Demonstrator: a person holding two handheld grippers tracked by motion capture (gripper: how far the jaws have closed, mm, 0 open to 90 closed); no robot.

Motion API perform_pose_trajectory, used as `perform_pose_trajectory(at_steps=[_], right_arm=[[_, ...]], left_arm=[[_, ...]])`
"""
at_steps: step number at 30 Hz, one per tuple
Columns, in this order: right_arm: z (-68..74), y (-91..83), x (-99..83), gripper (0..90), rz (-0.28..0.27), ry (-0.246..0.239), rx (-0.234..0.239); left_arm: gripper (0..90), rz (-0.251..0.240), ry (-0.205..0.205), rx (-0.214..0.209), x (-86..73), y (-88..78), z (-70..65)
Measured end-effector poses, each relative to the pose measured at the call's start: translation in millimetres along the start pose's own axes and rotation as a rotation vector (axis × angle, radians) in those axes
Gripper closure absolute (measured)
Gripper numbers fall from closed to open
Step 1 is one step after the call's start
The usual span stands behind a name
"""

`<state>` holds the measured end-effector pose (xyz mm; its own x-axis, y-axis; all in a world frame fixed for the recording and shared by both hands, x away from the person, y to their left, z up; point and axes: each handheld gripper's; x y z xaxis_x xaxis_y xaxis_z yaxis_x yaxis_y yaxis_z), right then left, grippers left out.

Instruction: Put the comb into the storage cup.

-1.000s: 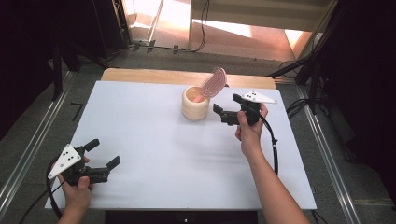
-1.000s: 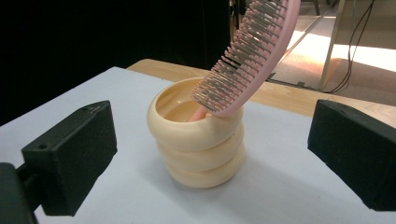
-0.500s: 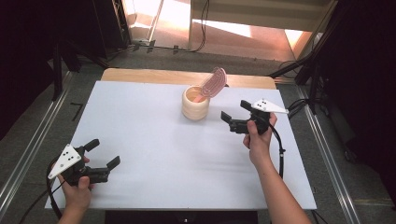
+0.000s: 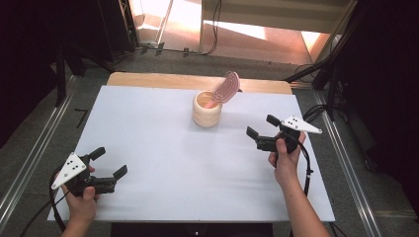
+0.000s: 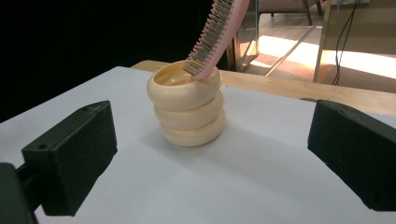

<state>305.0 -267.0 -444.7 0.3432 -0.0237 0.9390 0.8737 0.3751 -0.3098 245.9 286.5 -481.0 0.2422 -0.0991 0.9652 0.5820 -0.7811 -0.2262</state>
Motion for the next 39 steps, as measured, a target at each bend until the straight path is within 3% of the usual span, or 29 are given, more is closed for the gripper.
perform_pose_trajectory(at_steps=[21, 39], right_arm=[[-25.5, -40.3, -27.9, 0.0, -0.01, -0.002, -0.042], [-47.3, -70.0, -59.0, 0.0, 0.025, 0.001, -0.102]], left_arm=[[0.0, 0.004, 0.003, 0.003, -0.1, 0.0, 0.0], [0.0, 0.006, 0.003, 0.004, -0.2, -0.1, -0.1]])
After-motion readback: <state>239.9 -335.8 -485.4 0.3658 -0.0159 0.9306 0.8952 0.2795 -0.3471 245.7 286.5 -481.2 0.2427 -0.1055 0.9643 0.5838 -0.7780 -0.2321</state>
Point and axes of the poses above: each handheld gripper's, and its own axes: y roughly forward along the jaws, x roughly out of its top, z roughly to its left, and after that the axes turned 12 degrees about -x, right-handed
